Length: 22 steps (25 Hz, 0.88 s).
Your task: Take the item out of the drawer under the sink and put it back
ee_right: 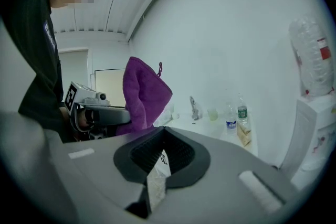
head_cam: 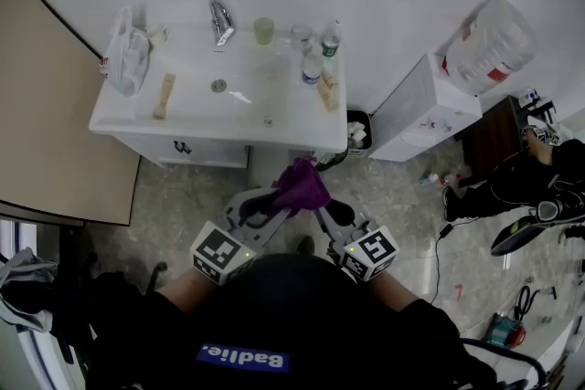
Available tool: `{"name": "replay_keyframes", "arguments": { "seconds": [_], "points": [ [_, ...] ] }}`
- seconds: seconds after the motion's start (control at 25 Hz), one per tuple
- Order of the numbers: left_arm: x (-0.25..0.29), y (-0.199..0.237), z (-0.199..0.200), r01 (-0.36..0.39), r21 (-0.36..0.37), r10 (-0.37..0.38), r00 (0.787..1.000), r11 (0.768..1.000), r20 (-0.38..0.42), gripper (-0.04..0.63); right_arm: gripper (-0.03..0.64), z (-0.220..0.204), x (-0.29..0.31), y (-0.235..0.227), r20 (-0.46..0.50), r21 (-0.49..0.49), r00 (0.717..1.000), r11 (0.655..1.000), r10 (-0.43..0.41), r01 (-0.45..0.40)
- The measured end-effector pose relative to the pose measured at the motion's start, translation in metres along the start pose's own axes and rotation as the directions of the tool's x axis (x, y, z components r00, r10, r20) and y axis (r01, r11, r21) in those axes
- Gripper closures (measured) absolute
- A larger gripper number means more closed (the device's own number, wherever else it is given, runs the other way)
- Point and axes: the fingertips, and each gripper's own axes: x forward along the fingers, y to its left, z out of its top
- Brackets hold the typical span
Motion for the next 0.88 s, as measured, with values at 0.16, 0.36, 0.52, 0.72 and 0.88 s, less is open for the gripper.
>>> {"name": "replay_keyframes", "arguments": {
  "seconds": [0.16, 0.36, 0.52, 0.72, 0.88],
  "points": [
    [-0.004, -0.005, 0.005, 0.013, 0.008, -0.013, 1.0, 1.0, 0.013, 0.503, 0.615, -0.001, 0.003, 0.008, -0.004, 0.001, 1.0, 1.0, 0.013, -0.013],
    [-0.005, -0.006, 0.001, 0.021, 0.0, -0.021, 1.0, 1.0, 0.001, 0.506, 0.615, -0.003, 0.002, 0.009, -0.006, 0.005, 1.0, 1.0, 0.016, -0.016],
    [-0.007, -0.008, 0.002, 0.02, 0.004, -0.02, 1.0, 1.0, 0.006, 0.506, 0.615, -0.004, 0.0, 0.012, -0.011, 0.012, 1.0, 1.0, 0.02, -0.02],
    [-0.005, -0.01, -0.003, 0.023, 0.005, -0.022, 1.0, 1.0, -0.004, 0.505, 0.615, -0.008, -0.004, 0.014, -0.019, 0.016, 0.999, 1.0, 0.026, -0.025],
    [-0.004, -0.01, -0.004, 0.02, 0.014, -0.02, 1.0, 1.0, -0.003, 0.505, 0.615, -0.01, -0.004, 0.013, -0.02, 0.018, 1.0, 1.0, 0.022, -0.022]
  ]
}}
